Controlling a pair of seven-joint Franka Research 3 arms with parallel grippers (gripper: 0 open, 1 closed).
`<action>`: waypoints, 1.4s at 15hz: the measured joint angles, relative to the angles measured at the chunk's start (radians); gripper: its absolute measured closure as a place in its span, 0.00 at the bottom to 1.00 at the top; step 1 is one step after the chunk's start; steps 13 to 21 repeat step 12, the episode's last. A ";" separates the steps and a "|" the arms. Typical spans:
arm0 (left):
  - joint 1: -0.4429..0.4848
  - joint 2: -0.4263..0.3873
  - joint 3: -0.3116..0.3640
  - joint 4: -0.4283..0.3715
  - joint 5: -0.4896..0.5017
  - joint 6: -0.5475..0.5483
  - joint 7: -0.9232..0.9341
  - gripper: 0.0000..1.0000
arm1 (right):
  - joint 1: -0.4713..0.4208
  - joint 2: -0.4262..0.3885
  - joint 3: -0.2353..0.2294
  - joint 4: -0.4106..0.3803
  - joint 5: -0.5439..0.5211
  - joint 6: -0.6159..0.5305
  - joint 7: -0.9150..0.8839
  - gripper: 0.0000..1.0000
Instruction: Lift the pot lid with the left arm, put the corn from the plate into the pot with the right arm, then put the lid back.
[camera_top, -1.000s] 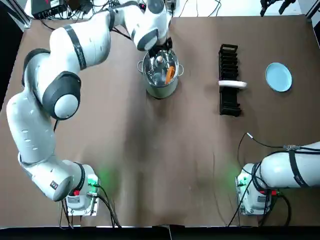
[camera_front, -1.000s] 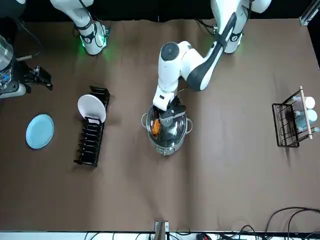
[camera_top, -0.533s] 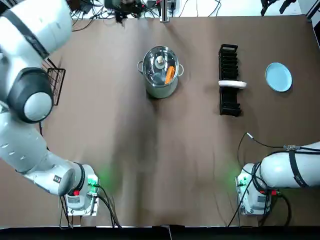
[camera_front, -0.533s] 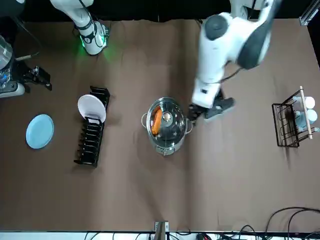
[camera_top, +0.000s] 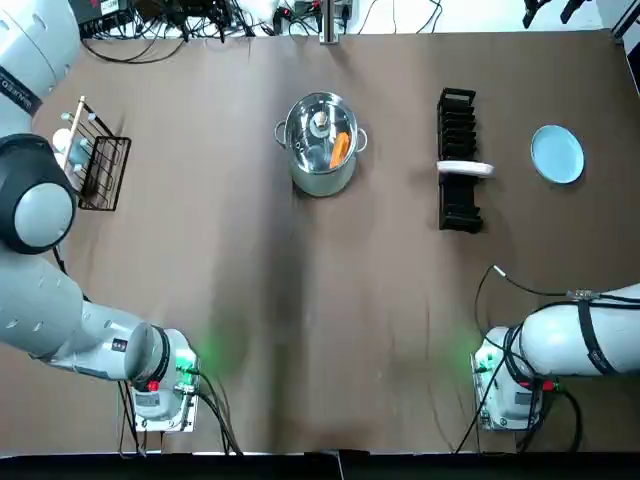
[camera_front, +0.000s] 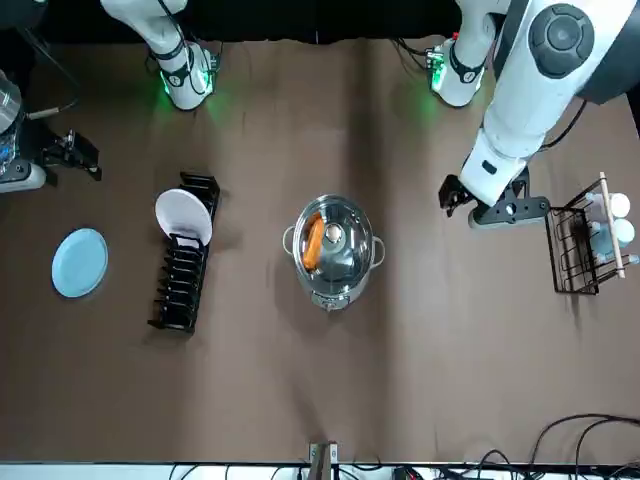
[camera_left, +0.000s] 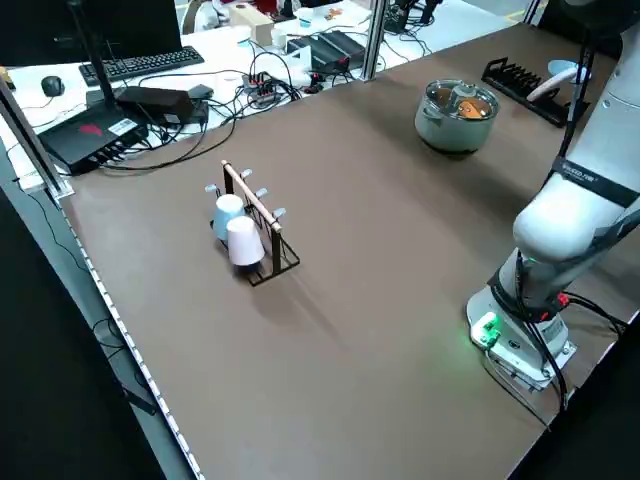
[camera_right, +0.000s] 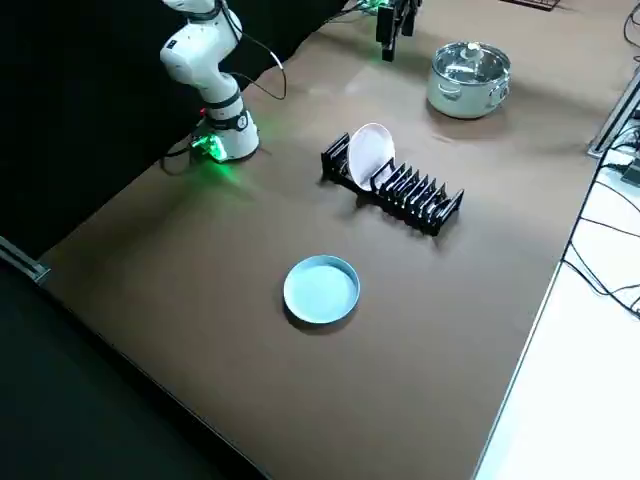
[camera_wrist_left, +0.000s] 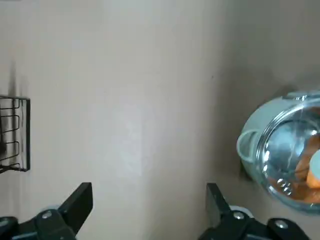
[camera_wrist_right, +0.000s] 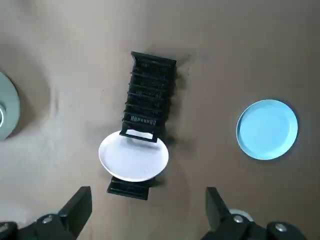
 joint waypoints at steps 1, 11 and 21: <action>0.013 -0.001 -0.002 0.000 0.000 -0.010 0.021 0.00 | 0.000 0.000 0.000 0.000 0.000 0.000 0.000 0.00; 0.156 -0.098 0.117 -0.002 -0.181 -0.087 0.382 0.00 | 0.000 0.000 -0.001 0.001 0.000 -0.001 0.000 0.00; 0.159 -0.099 0.117 -0.003 -0.182 -0.090 0.387 0.00 | 0.000 0.000 -0.001 0.001 0.000 0.000 0.001 0.00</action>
